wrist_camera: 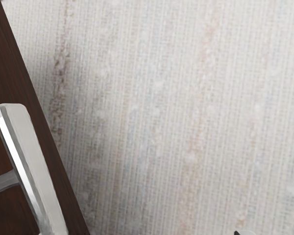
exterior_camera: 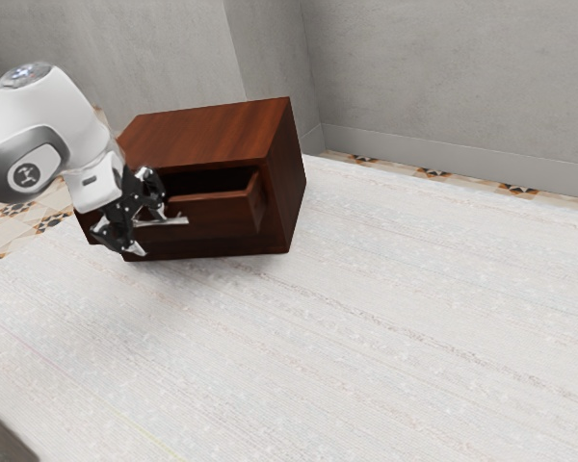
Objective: Pull the drawer handle with one arm to open the drawer
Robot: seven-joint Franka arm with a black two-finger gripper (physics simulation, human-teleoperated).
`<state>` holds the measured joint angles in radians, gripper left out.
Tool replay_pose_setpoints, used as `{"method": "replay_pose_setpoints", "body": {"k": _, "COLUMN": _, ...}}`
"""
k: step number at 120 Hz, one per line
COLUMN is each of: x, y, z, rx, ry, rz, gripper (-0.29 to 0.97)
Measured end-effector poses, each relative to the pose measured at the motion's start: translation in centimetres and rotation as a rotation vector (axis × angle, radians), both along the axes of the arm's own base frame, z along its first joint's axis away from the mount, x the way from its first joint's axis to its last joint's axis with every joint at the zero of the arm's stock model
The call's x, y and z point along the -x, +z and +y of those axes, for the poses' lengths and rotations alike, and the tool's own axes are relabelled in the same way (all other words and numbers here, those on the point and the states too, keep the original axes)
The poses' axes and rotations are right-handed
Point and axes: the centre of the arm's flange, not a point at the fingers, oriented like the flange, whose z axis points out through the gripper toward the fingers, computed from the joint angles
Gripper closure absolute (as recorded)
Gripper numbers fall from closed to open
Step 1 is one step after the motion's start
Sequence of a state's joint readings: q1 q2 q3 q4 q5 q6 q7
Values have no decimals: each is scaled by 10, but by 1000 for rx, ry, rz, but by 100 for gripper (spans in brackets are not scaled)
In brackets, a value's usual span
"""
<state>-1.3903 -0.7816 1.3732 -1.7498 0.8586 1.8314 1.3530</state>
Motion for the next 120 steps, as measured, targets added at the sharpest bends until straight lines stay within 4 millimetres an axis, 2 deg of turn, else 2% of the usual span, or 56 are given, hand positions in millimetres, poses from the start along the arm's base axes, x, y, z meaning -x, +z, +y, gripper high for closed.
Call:
{"method": "replay_pose_setpoints", "body": {"k": 35, "x": 52, "y": -2, "z": -8, "rx": 4, "ry": 1, "rz": -5, "gripper": 24}}
{"method": "replay_pose_setpoints", "body": {"k": 53, "x": 62, "y": -9, "z": -24, "rx": 20, "ry": -27, "rz": -19, "gripper": 22}}
{"method": "replay_pose_setpoints", "body": {"k": 56, "x": 62, "y": -10, "z": -26, "rx": 23, "ry": -31, "rz": -21, "gripper": 24}}
{"method": "replay_pose_setpoints", "body": {"k": 62, "x": 62, "y": -10, "z": -29, "rx": 28, "ry": -37, "rz": -32, "gripper": 39}}
{"method": "replay_pose_setpoints", "body": {"k": 74, "x": 69, "y": -3, "z": -34, "rx": 22, "ry": -40, "rz": -56, "gripper": 54}}
{"method": "replay_pose_setpoints", "body": {"k": 77, "x": 72, "y": 4, "z": -36, "rx": 16, "ry": -41, "rz": -69, "gripper": 54}}
{"method": "replay_pose_setpoints", "body": {"k": 89, "x": 81, "y": 35, "z": -47, "rx": -2, "ry": -48, "rz": -126, "gripper": 31}}
{"method": "replay_pose_setpoints", "body": {"k": 102, "x": 98, "y": 73, "z": -60, "rx": -15, "ry": -38, "rz": -190, "gripper": 17}}
{"method": "replay_pose_setpoints", "body": {"k": 110, "x": 108, "y": 131, "z": -92, "rx": -17, "ry": 9, "rz": -244, "gripper": 11}}
{"method": "replay_pose_setpoints", "body": {"k": 115, "x": 101, "y": 167, "z": -121, "rx": -18, "ry": 66, "rz": -244, "gripper": 9}}
{"method": "replay_pose_setpoints", "body": {"k": 120, "x": 89, "y": 190, "z": -151, "rx": -22, "ry": 140, "rz": -210, "gripper": 7}}
